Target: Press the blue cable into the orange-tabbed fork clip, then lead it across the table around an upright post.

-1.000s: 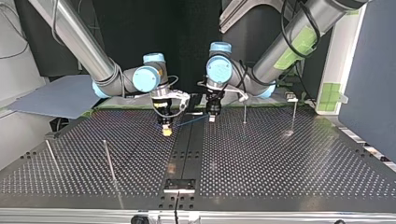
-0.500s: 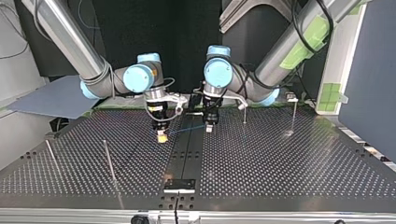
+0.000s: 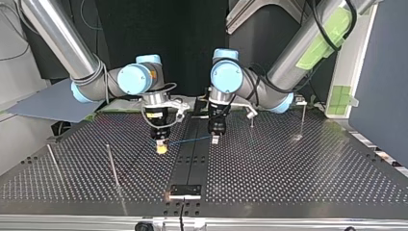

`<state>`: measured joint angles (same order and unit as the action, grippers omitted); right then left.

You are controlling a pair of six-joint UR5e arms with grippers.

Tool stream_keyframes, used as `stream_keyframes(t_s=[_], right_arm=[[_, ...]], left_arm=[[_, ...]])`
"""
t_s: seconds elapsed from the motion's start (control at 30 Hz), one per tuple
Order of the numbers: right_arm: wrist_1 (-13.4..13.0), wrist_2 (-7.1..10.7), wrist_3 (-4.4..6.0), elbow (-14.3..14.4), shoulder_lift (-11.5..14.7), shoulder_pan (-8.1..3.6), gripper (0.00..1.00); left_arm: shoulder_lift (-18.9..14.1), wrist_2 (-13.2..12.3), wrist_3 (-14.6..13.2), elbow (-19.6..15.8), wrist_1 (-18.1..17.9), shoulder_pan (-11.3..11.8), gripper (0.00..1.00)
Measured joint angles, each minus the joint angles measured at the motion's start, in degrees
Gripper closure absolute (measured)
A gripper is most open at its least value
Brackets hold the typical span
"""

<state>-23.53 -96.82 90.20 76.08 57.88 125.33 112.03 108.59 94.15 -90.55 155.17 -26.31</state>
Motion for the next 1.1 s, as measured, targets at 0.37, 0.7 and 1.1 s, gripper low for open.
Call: stream_keyframes(t_s=[0.37, 0.7, 1.1], right_arm=[[1.26, 0.0, 0.0, -1.23, 1.39, -0.14, 1.0], [2.96, -0.08, 0.01, -2.77, 2.76, -0.35, 1.0], [4.44, -0.13, 0.83, -4.4, 4.27, -1.5, 1.0]], left_arm=[[-0.05, -0.01, 0.23, 4.16, 3.32, -0.05, 0.98], [-0.03, -0.01, 0.24, 7.13, 5.38, -0.16, 0.98], [-0.03, -0.44, 0.8, 12.05, 8.28, -0.41, 0.98]])
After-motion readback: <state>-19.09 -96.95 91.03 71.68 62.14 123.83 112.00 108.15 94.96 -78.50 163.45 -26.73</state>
